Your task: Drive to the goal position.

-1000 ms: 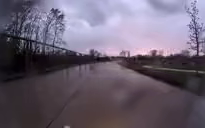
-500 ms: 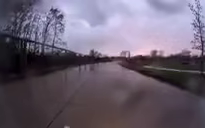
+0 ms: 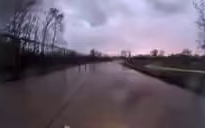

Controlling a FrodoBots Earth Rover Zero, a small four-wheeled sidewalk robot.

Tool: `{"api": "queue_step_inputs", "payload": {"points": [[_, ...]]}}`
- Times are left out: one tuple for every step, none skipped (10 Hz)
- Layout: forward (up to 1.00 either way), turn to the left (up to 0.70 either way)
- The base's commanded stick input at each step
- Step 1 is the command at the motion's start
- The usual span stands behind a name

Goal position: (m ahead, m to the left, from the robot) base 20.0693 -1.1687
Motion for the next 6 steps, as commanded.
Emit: {"api": "queue_step_inputs", "payload": {"points": [[0.7,0.0],[0.7,0.0],[0.7,0.0],[0.7,0.0],[0.7,0.0],[0.7,0.0]]}}
